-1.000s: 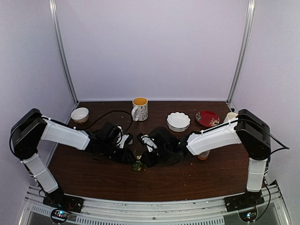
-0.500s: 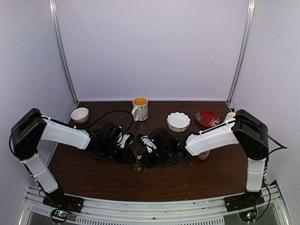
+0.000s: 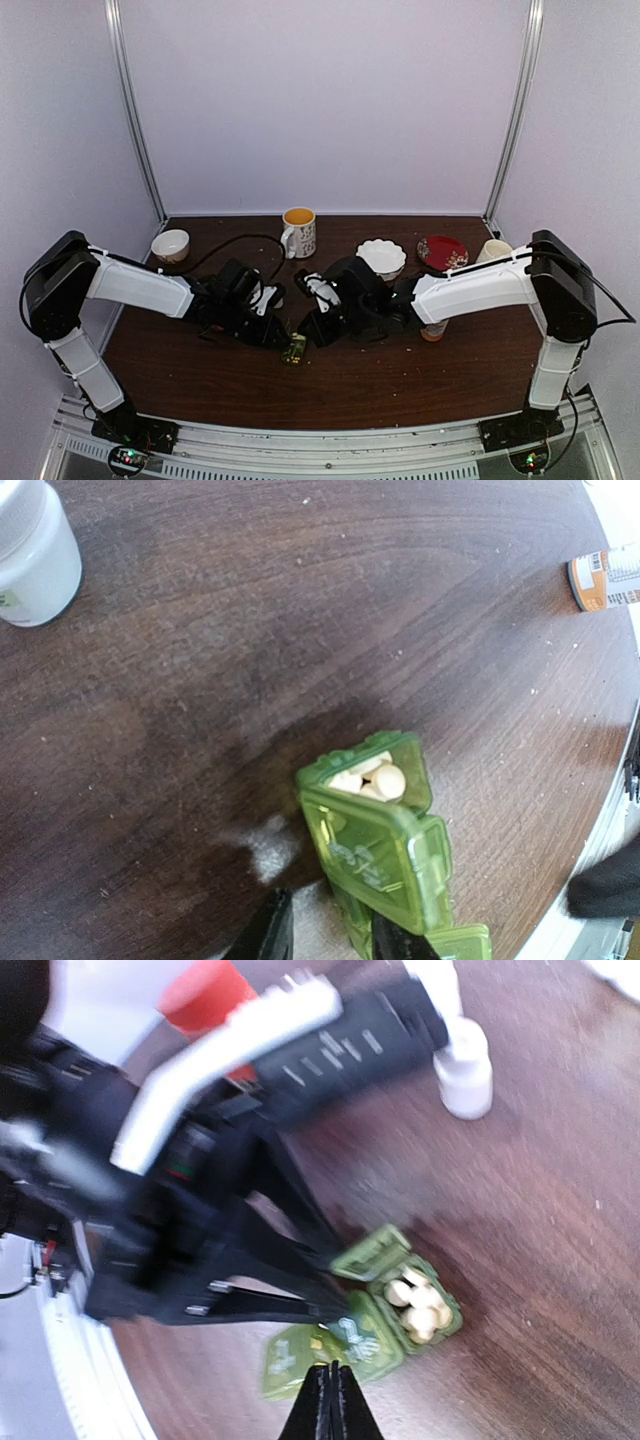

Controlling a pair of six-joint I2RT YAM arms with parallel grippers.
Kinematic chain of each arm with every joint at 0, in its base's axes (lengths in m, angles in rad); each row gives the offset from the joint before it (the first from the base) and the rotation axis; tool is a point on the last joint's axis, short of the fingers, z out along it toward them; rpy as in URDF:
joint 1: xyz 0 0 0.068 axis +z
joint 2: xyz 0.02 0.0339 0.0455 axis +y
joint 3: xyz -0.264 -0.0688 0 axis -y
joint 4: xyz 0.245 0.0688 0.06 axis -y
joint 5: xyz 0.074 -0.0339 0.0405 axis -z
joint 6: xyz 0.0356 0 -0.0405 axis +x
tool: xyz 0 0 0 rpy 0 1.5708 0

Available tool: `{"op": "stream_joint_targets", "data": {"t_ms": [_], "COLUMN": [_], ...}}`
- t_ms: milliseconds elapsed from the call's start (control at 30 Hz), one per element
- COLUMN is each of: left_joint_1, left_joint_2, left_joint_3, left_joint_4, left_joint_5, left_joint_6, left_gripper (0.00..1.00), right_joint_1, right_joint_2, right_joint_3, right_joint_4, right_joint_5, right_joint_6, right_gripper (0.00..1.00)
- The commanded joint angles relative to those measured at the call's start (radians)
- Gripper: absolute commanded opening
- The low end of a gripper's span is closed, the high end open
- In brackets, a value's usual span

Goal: Sort the pills into containers
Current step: Close the lid of the pill container on the pill container.

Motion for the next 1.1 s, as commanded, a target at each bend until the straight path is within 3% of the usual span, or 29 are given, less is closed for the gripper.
{"op": "stream_joint_targets", "data": {"t_ms": [0,200,900,1067], "left_joint_1": [-0.001,-0.001,-0.011,-0.013], "left_joint_2": [0.019,0.025,0.017,0.001], "left_joint_3": [0.018,0.022,0.029,0.040], "left_joint_4": [-0.037,-0.036,-0.038,-0.030], "left_joint_5": [-0.028,-0.028,-0.024,0.006], "left_joint_6": [0.019,0.019,0.016,0.010], "left_gripper": [0.29,0.29,0.29,0.35], "right_joint_1": [0.009,0.034,0.024,0.022], "right_joint_2": [-0.069,-0.047,0.100,0.108], "right_joint_3": [-0.046,-0.050,-0.043,-0.042], "right_joint_4": [0.094,0.154,0.092,0.087], "right_joint_5": [-0.071,-0.153,-0.064,-0.054], "right_joint_6": [-0.002,0.013,0.065,0.065], "right_gripper": [0.00,0.00,0.00,0.00]}}
